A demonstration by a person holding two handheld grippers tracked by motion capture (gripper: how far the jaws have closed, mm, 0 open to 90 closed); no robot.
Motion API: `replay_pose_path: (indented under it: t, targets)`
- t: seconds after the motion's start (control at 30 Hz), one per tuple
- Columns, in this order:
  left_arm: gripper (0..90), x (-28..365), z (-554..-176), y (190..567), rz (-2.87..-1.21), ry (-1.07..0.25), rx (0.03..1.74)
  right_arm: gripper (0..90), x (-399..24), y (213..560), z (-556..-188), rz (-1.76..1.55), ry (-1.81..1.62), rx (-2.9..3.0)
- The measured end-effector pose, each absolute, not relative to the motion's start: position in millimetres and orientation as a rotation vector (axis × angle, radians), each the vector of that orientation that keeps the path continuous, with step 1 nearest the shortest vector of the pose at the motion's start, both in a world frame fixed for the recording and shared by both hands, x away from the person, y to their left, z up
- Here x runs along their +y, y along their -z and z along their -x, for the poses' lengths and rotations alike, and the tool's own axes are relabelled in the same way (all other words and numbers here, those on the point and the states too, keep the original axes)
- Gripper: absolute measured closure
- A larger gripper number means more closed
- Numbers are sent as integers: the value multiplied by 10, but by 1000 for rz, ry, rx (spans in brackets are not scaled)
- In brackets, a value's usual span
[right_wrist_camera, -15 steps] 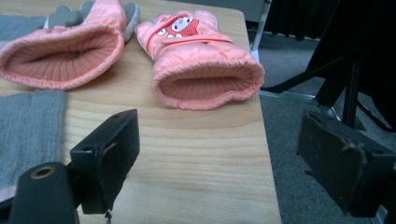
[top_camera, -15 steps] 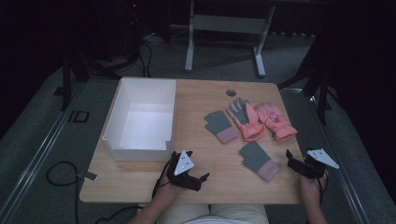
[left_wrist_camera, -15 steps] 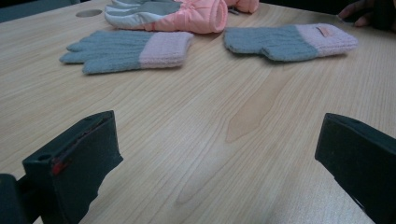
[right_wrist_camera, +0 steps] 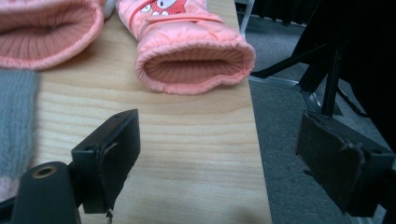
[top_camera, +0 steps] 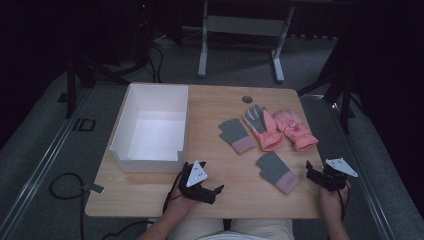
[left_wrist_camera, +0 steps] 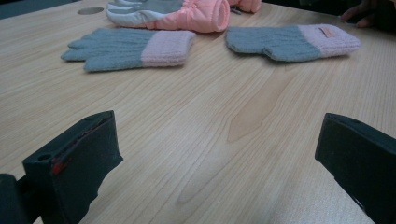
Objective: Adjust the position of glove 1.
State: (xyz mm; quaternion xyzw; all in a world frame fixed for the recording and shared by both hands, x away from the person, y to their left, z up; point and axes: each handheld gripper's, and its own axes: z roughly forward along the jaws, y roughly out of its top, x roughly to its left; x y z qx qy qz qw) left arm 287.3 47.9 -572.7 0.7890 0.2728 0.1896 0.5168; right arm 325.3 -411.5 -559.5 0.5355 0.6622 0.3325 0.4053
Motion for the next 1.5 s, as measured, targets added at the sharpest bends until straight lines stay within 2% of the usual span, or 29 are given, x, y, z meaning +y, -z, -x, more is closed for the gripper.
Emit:
replay_pose_path:
  t: [0.3,0.77,1.5]
  targets:
    - [0,470,-2865,5728,-1899,-455,640,139,-4147,5572,-3225,-1356,-894,1662]
    - [0,468,-2853,5727,-1897,-461,633,139,-4195,5289,-3250,-1497,-862,1732]
    - [0,469,-2847,5728,-1892,-463,636,127,-4030,4634,-3331,-1395,-921,1705]
